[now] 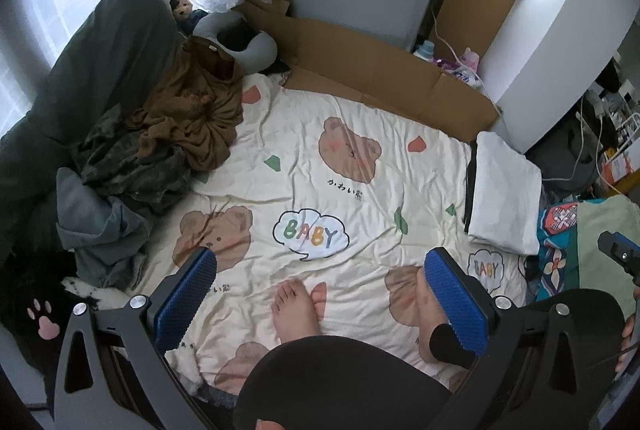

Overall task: Fold clothes
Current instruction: 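Move both tools toward the brown T-shirt in the clothes pile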

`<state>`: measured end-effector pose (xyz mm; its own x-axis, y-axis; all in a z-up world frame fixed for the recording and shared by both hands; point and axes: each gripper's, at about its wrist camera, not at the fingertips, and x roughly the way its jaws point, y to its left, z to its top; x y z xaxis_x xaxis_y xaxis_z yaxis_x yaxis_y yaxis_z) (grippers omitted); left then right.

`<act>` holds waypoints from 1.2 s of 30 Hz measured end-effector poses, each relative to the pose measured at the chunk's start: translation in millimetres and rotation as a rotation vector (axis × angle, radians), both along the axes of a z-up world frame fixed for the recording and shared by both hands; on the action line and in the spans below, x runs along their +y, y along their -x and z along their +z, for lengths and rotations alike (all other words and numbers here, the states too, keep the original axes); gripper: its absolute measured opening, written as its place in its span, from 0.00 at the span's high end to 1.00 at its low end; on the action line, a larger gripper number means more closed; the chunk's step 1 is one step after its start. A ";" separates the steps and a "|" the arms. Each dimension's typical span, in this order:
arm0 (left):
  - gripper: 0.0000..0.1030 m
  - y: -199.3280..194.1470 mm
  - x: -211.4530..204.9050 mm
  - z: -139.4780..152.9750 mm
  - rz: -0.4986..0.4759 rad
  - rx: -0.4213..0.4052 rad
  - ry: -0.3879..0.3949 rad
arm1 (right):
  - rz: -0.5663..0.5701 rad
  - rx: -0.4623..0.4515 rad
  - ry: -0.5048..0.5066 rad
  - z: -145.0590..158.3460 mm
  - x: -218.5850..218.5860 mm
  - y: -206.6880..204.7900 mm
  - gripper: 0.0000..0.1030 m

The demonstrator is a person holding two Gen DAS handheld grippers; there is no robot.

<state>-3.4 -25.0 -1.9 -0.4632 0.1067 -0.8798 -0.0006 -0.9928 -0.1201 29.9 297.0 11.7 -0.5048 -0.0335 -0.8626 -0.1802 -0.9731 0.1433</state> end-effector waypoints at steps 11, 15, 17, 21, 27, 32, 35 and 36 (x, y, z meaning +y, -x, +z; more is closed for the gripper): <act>0.00 1.1 -19.1 11.5 0.055 0.069 -0.033 | 0.018 0.013 0.034 4.2 -0.3 2.7 0.00; 0.00 1.2 -26.1 14.8 0.063 0.085 -0.062 | 0.025 0.041 0.041 9.1 -5.2 4.7 0.00; 0.00 2.2 -29.3 16.9 0.072 0.088 -0.069 | 0.021 0.060 0.031 12.6 -7.2 5.1 0.00; 0.00 3.8 -33.4 22.9 0.056 0.100 -0.057 | 0.021 0.075 0.023 18.8 -10.8 9.6 0.00; 0.00 5.2 -39.1 33.3 0.029 0.139 -0.026 | 0.026 0.087 0.032 22.9 -15.0 15.9 0.00; 0.00 10.9 -48.3 33.8 0.031 0.130 -0.010 | 0.020 0.094 0.024 25.4 -17.4 22.4 0.00; 0.00 15.0 -55.2 31.3 0.042 0.128 -0.005 | 0.014 0.097 0.010 25.8 -17.6 25.7 0.00; 0.00 15.8 -56.8 30.6 0.045 0.128 -0.005 | 0.012 0.094 0.013 24.8 -16.6 27.4 0.00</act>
<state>-19.2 -81.8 28.7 -0.5765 0.0877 -0.8124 0.0280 -0.9915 -0.1269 2.5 280.4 36.5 -0.5828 -0.0506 -0.8110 -0.1539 -0.9731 0.1713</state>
